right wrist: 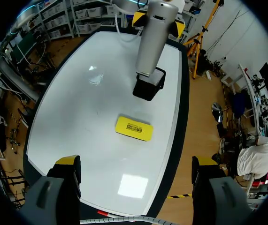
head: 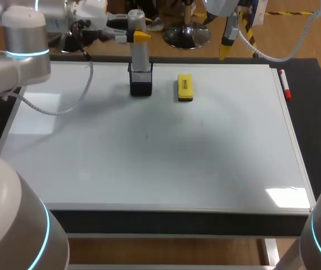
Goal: Pick up the inspection probe, press it on each red-marked spot on the whiteboard one by one, put down the probe, pick up the eraser, and wipe off all the red marks.
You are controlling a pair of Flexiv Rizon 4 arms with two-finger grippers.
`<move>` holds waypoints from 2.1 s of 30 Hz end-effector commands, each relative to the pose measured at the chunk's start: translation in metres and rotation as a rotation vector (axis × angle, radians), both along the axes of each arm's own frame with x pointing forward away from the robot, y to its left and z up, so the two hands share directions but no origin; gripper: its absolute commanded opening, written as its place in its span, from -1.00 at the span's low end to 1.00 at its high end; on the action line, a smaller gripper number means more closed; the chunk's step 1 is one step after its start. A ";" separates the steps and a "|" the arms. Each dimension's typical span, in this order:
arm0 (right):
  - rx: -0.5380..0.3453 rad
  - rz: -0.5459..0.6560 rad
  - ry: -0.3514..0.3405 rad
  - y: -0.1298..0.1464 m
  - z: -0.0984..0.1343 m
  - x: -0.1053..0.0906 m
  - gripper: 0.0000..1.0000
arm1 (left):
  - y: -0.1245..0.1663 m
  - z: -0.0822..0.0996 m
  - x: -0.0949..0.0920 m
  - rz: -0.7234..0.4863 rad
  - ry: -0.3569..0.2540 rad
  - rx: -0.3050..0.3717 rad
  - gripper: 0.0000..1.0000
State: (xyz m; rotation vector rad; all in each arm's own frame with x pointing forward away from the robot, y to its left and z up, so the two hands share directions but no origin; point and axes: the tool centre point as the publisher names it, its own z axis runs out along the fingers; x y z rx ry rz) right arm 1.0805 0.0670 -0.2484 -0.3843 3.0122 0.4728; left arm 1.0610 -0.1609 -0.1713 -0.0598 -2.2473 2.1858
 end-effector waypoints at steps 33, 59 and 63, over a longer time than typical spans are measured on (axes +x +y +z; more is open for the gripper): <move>-0.004 0.001 0.003 -0.001 0.001 0.001 1.00 | 0.002 -0.044 0.018 -0.001 0.020 0.021 -1.00; -0.004 0.001 0.003 -0.001 0.001 0.001 1.00 | -0.006 -0.087 0.012 -0.007 0.023 0.020 -1.00; -0.004 0.001 0.003 -0.001 0.001 0.001 1.00 | -0.005 -0.092 0.012 -0.004 0.033 0.025 -1.00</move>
